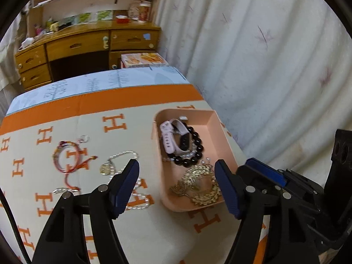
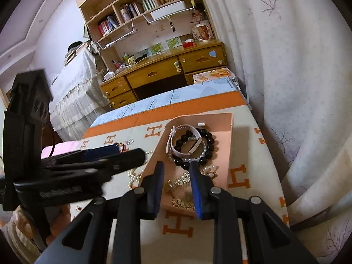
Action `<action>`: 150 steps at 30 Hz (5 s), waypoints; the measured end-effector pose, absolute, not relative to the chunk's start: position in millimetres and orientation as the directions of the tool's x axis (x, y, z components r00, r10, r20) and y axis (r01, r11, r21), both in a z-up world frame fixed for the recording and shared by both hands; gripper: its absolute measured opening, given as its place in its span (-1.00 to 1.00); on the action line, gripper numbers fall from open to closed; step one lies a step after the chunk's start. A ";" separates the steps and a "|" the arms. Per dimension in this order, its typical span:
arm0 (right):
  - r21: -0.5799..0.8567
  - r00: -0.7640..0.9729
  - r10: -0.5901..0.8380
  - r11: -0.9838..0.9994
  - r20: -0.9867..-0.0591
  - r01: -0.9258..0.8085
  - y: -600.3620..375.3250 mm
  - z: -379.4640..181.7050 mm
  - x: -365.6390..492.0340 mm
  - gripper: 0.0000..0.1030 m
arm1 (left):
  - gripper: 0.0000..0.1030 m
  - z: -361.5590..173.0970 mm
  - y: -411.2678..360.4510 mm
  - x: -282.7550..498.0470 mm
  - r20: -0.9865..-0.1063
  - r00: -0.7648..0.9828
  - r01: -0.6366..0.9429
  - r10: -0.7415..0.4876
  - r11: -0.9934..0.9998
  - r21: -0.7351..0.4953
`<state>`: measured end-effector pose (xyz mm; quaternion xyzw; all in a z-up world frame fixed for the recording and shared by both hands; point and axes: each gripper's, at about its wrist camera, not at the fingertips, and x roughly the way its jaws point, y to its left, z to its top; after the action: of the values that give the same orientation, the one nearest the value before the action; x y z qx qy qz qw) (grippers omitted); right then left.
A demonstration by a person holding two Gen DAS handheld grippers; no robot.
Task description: Organize jewelry
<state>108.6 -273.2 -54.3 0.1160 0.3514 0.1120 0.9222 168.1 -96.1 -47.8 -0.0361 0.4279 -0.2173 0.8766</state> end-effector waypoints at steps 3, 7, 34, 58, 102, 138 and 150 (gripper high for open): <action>0.289 0.740 0.291 0.948 -0.606 -0.135 -268.6 -49.2 103.7 -0.50 | 0.48 -40.9 -79.6 158.4 -0.721 0.572 0.322 -0.390 0.916 -0.240; 0.264 0.756 0.286 0.952 -0.589 -0.154 -258.0 -40.2 96.3 -0.50 | 0.57 -31.0 -52.3 144.2 -0.712 0.607 0.287 -0.354 0.933 -0.219; 0.160 0.665 0.374 0.919 -0.647 -0.361 -157.0 -49.8 80.1 -0.50 | 0.73 -79.3 98.9 68.6 -0.800 0.595 0.047 -0.081 0.997 -0.066; -0.108 0.415 0.125 0.863 -0.901 -0.494 -88.0 -125.5 188.1 -0.50 | 0.73 -107.5 77.0 136.9 -0.840 0.521 0.237 -0.150 0.971 -0.027; 0.404 0.096 0.482 0.814 -0.871 -0.418 -133.4 -137.9 173.3 -0.82 | -0.90 -133.1 -0.6 232.4 -0.971 0.216 0.705 -0.104 0.704 0.082; 0.432 0.728 0.374 0.894 -0.575 -0.118 -289.2 -17.8 151.4 -0.82 | -0.90 -62.0 -140.6 193.1 -0.834 0.320 0.545 -0.449 0.808 -0.225; 0.353 0.705 0.266 0.935 -0.658 -0.024 -294.4 -52.4 173.5 -0.79 | -0.02 -80.0 -156.9 176.0 -0.853 0.352 0.573 -0.384 0.810 -0.128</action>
<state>173.5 -294.4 -52.4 0.1610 0.3758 0.0797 0.9091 176.0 -156.9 -80.0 0.0968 0.4878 -0.2930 0.8166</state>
